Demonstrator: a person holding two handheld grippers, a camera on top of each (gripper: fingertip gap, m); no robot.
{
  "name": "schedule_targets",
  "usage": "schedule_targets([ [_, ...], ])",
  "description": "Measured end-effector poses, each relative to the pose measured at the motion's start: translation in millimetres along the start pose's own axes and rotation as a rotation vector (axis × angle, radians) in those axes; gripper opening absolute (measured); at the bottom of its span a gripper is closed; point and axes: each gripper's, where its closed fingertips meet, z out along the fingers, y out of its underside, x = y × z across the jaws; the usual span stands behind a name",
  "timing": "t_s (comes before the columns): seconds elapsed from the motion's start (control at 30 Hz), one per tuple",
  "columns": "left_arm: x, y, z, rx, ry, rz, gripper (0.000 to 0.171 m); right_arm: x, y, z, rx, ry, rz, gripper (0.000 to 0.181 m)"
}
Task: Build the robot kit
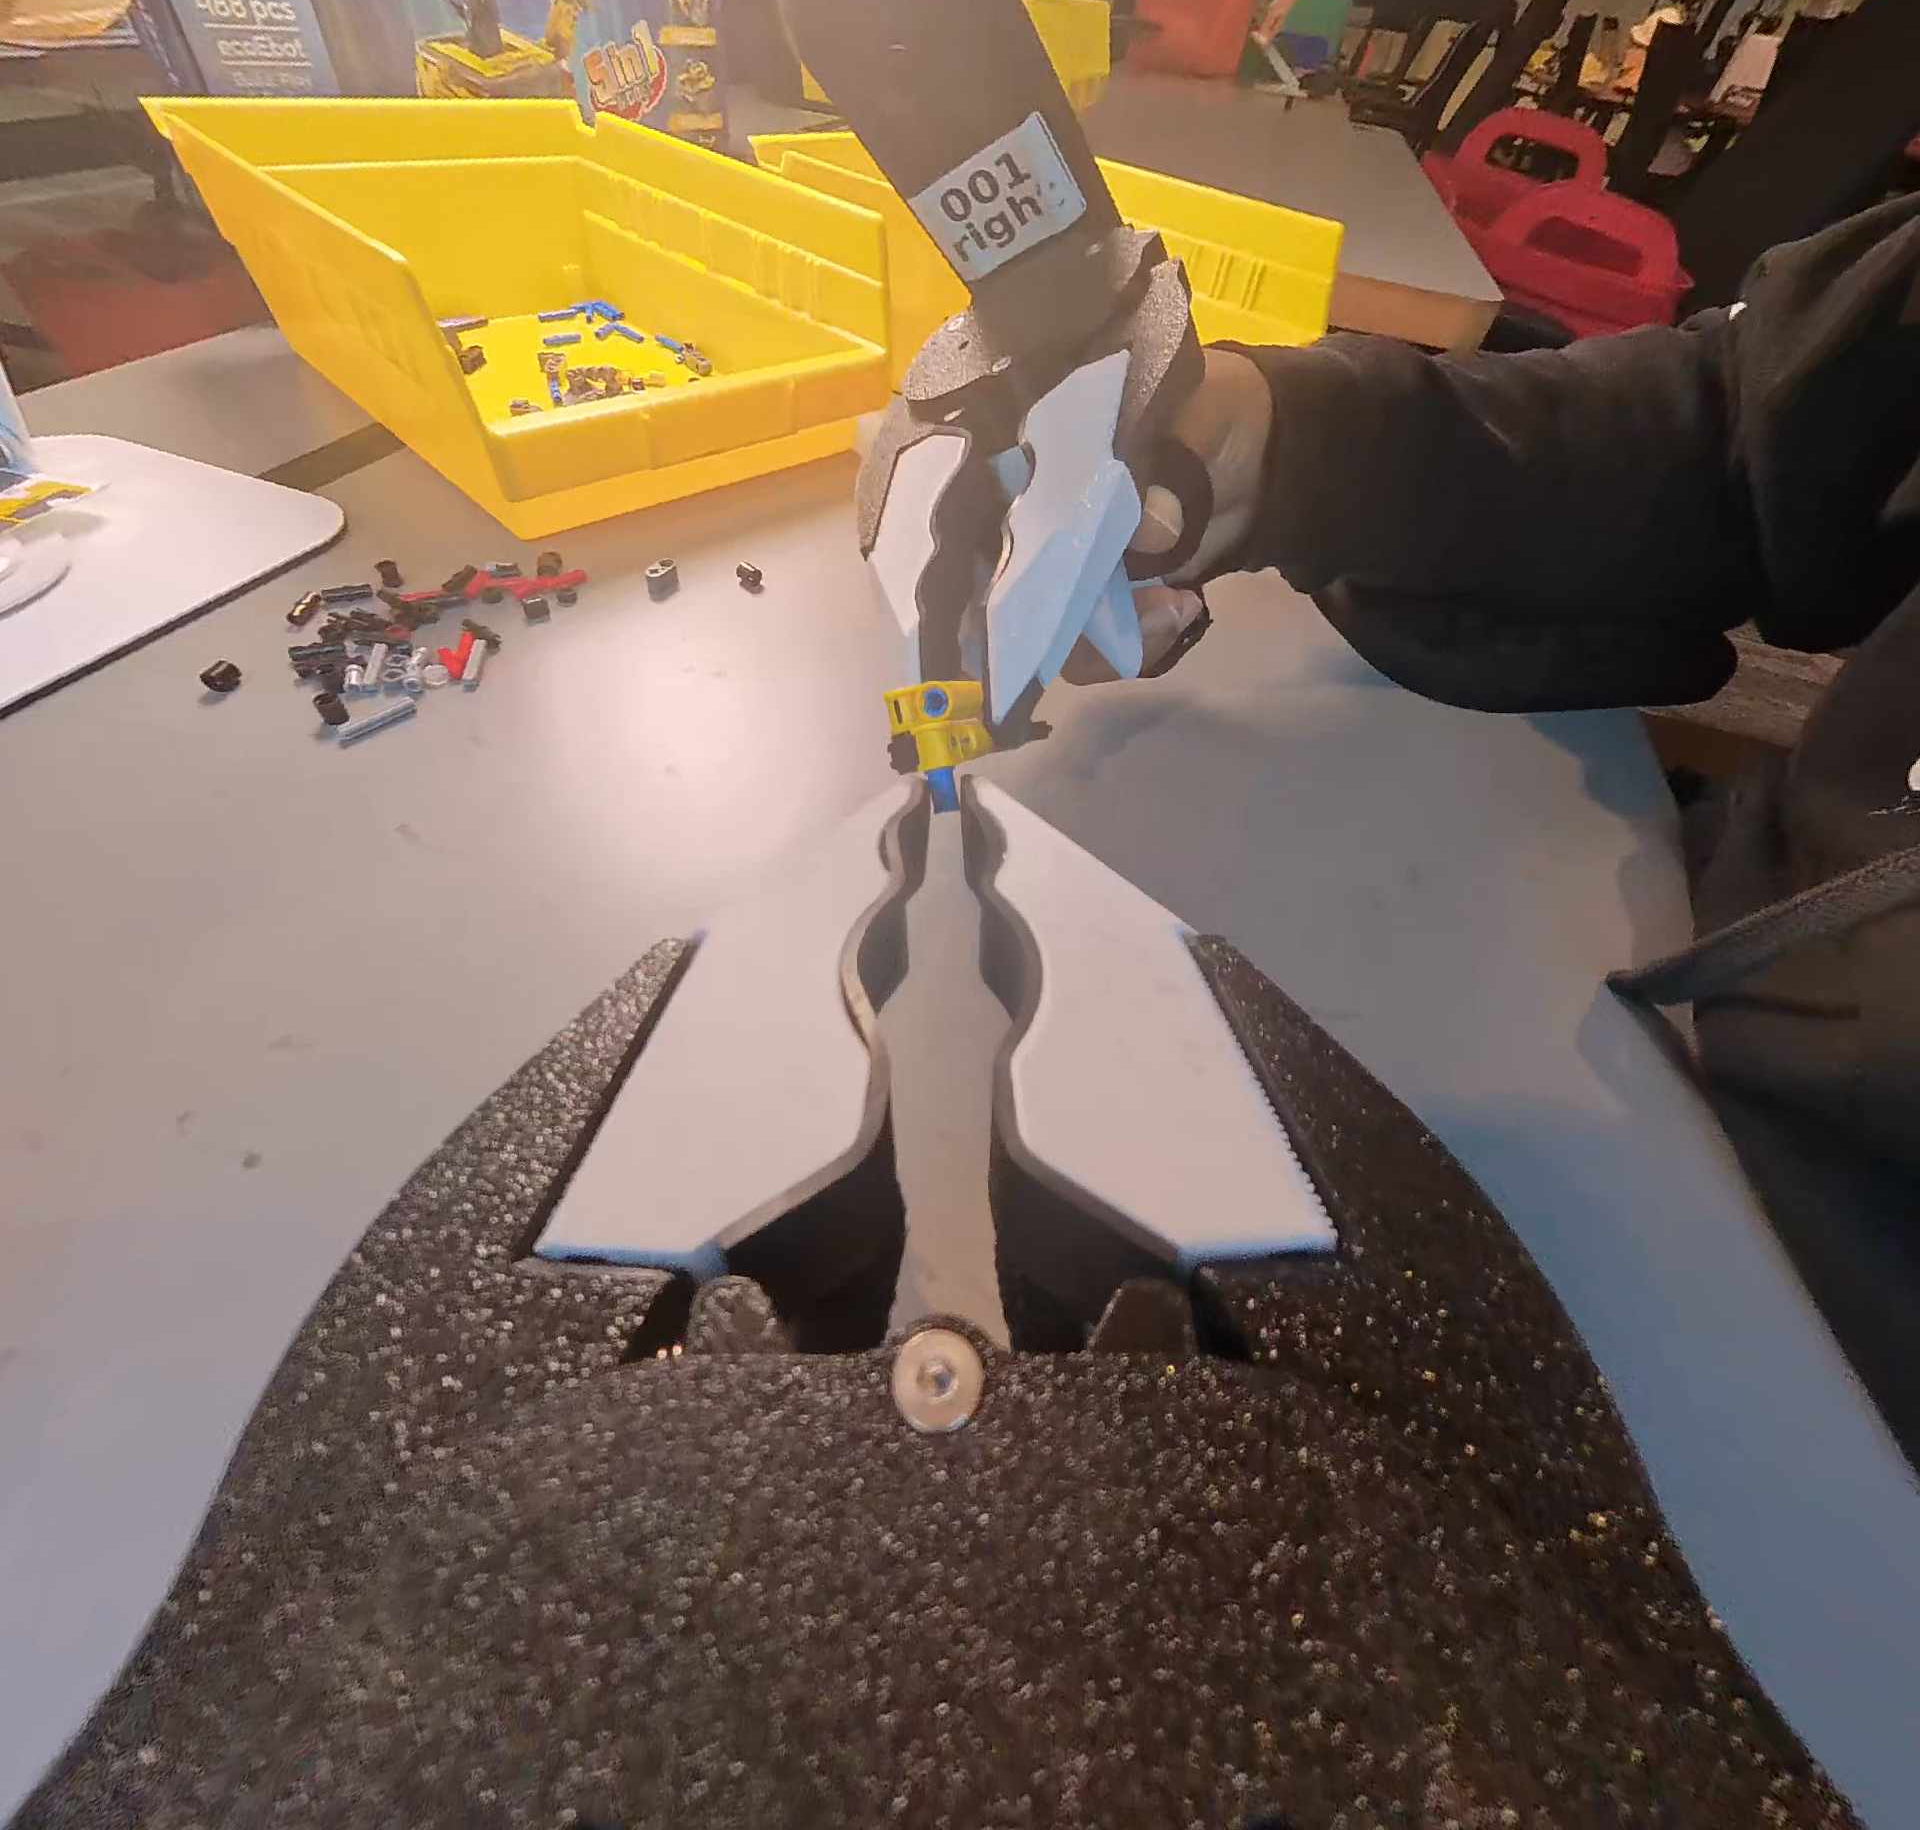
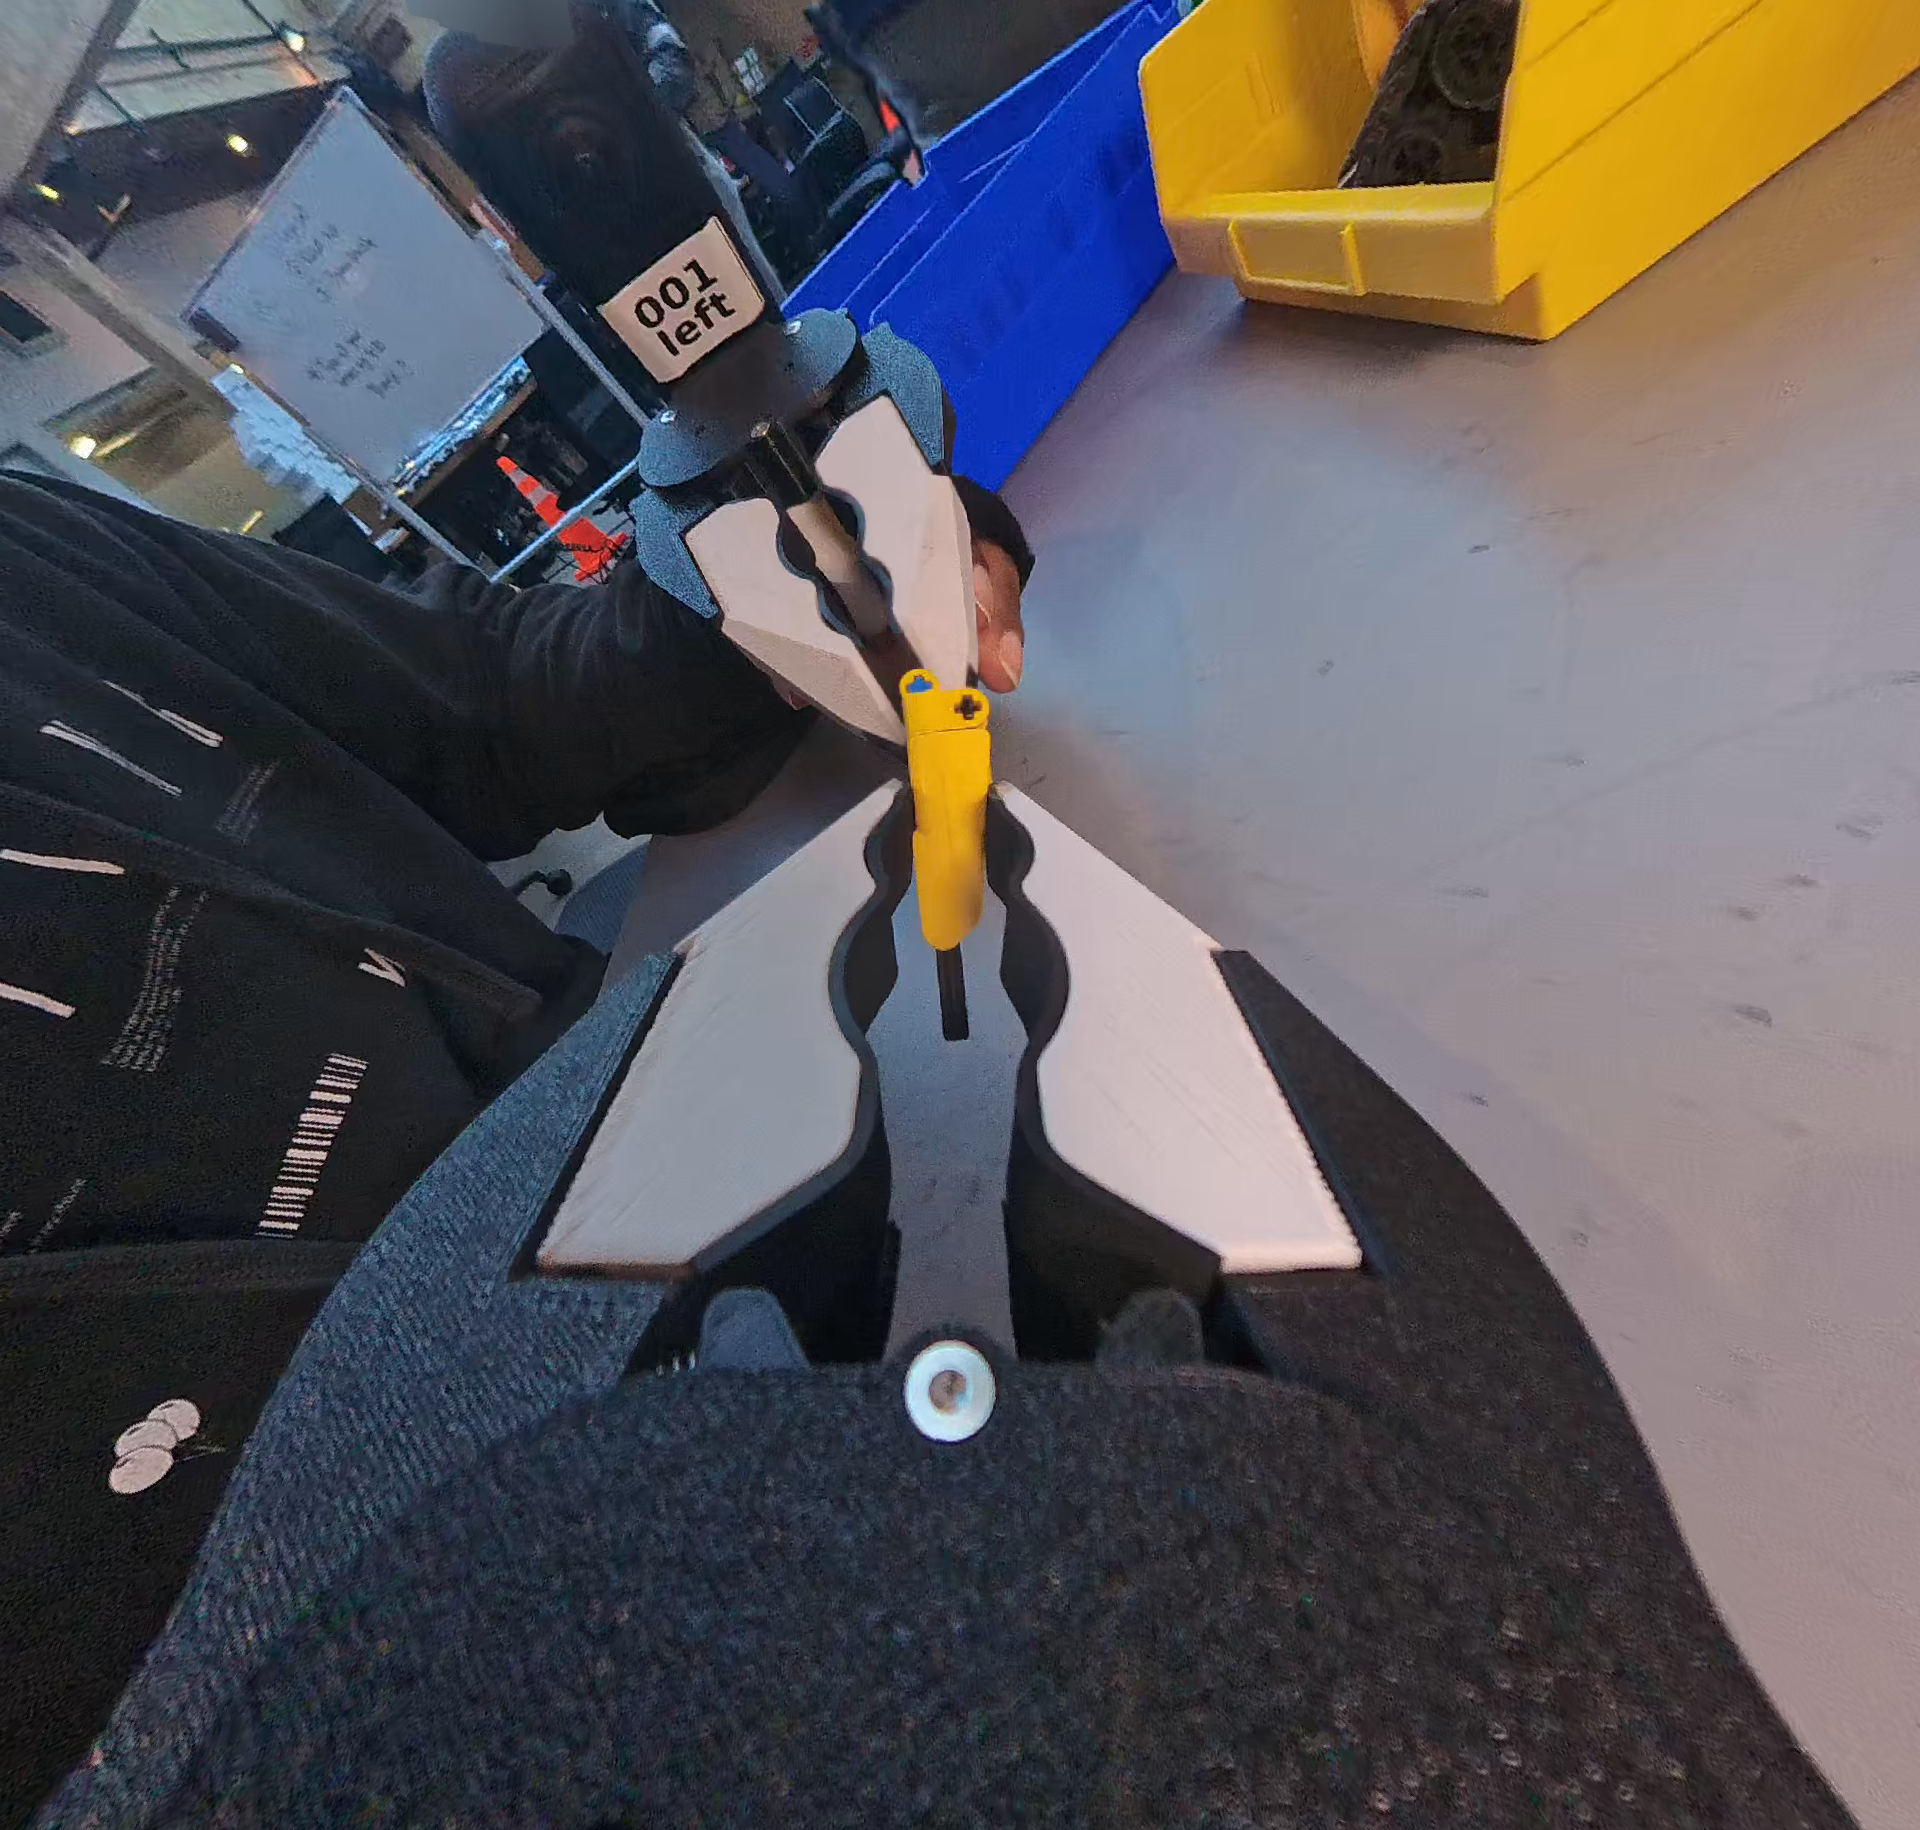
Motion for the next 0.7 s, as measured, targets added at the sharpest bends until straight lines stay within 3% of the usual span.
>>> schedule_targets([
  [0.13, -3, 1, 1, -0.006, -0.013, -0.038, 0.003, 3, 0, 1, -0.006, 0.031, -0.014, 0.013],
  [0.23, -11, 1, 1, 0.001, -0.051, -0.092, 0.003, 12, -5, 0, 0.002, 0.127, -0.128, 0.016],
  [0.43, -29, -4, -7, 0.095, -0.055, -0.367, 0.003, 16, -29, -7, 0.017, 0.458, -0.697, 0.043],
  [0.5, -26, -4, -3, 0.105, -0.036, -0.41, 0.003, 16, -25, 1, -0.042, 0.529, -0.849, 0.042],
  [0.57, -20, -3, 3, 0.096, -0.019, -0.415, 0.003, 20, -19, 5, -0.105, 0.602, -0.983, 0.019],
  [0.6, -18, -4, 5, 0.102, -0.007, -0.426, 0.004, 23, -19, 4, -0.132, 0.643, -1.033, 0.017],
  [0.7, -16, -4, 5, 0.111, 0.015, -0.447, 0.004, 19, -22, 3, -0.123, 0.634, -1.046, 0.016],
])
